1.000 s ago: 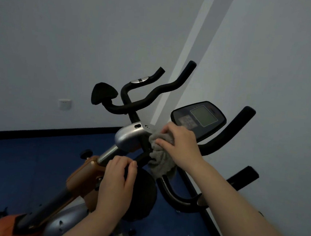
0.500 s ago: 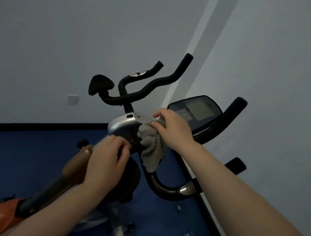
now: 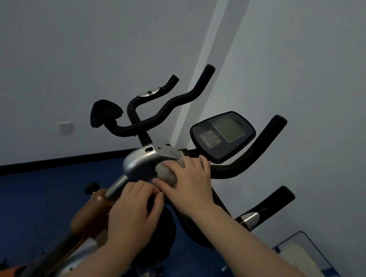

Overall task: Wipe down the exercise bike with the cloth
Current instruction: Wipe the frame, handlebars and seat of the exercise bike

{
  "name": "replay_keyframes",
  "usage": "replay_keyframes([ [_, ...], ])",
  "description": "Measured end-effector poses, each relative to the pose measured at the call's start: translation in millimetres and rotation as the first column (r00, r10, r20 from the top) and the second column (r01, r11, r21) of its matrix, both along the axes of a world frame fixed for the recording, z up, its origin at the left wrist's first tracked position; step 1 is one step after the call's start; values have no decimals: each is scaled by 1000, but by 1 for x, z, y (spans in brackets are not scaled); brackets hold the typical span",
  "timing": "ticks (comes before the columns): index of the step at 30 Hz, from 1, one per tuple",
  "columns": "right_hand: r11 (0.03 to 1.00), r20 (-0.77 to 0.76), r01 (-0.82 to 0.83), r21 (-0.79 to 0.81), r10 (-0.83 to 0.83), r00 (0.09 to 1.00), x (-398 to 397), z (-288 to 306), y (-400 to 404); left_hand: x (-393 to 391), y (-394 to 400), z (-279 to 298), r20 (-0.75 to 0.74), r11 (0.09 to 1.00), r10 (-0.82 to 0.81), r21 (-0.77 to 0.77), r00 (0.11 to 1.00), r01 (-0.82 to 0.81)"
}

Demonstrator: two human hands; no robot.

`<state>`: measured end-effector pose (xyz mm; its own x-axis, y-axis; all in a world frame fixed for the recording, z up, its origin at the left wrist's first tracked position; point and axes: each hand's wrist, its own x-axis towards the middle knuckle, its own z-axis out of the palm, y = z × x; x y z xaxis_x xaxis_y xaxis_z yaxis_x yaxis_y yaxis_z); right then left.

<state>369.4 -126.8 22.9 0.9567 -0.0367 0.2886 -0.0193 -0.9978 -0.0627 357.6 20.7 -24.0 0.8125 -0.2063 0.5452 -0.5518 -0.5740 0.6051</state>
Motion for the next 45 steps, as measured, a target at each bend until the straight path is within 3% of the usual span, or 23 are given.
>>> replay_keyframes([
  [3, 998, 1, -67, -15, 67, 998, 5, 12, -16, 2, 1, -3, 1, 999, -35, -22, 999, 35],
  [7, 984, 118, 139, 115, -153, 981, 6, 18, -30, 7, 2, -6, 20, 995, -87, -44, 996, 88],
  [12, 998, 92, -19, 59, 14, 996, -1, 10, -17, 10, 1, -8, 13, 993, -113, -43, 993, 114],
  [16, 963, 111, 190, 191, -214, 971, 6, 24, -35, 10, 3, -10, 12, 991, -123, -48, 992, 123],
  [19, 985, 153, 85, 149, -108, 982, 1, 7, -5, 10, 2, -10, 5, 992, -123, -41, 992, 123],
  [22, 998, 9, -57, -26, 57, 998, 1, 21, -23, 12, 1, -8, 10, 991, -129, -28, 992, 129],
  [23, 998, -3, -27, -64, 26, 1000, 5, 28, -36, 12, 1, -8, 12, 991, -130, -29, 992, 130],
  [26, 972, 128, 210, 109, -223, 966, 5, 34, -45, 10, 2, -10, 11, 993, -114, -37, 993, 114],
  [27, 968, 142, 217, 128, -235, 962, 3, 28, -34, 9, 2, -10, 13, 994, -105, -36, 994, 106],
  [31, 998, 50, -60, -35, 62, 997, -1, 15, -11, 8, 0, -6, 19, 994, -101, -33, 995, 102],
  [32, 996, 5, -58, -69, 59, 998, 3, 23, -24, 8, 0, -5, 20, 994, -103, -35, 995, 103],
  [33, 998, 0, -6, -55, 6, 1000, 6, 29, -37, 8, 1, -5, 18, 994, -103, -36, 995, 104],
  [36, 932, 209, 275, 236, -325, 922, 1, 26, -52, 5, 2, -6, -3, 995, -89, -52, 996, 89],
  [38, 930, 298, 278, 239, -343, 891, -3, 8, -25, 5, 2, -6, -9, 995, -82, -57, 997, 81],
  [42, 998, 100, -45, 42, 41, 994, 1, 10, -17, 4, 1, -4, -7, 995, -93, -36, 996, 92],
  [43, 999, 47, -23, 30, 21, 999, 4, 17, -27, 4, 2, -4, -8, 995, -93, -36, 996, 93],
  [45, 972, 74, 153, 178, -168, 983, 9, 24, -42, 4, 3, -6, -10, 996, -79, -42, 997, 78],
])
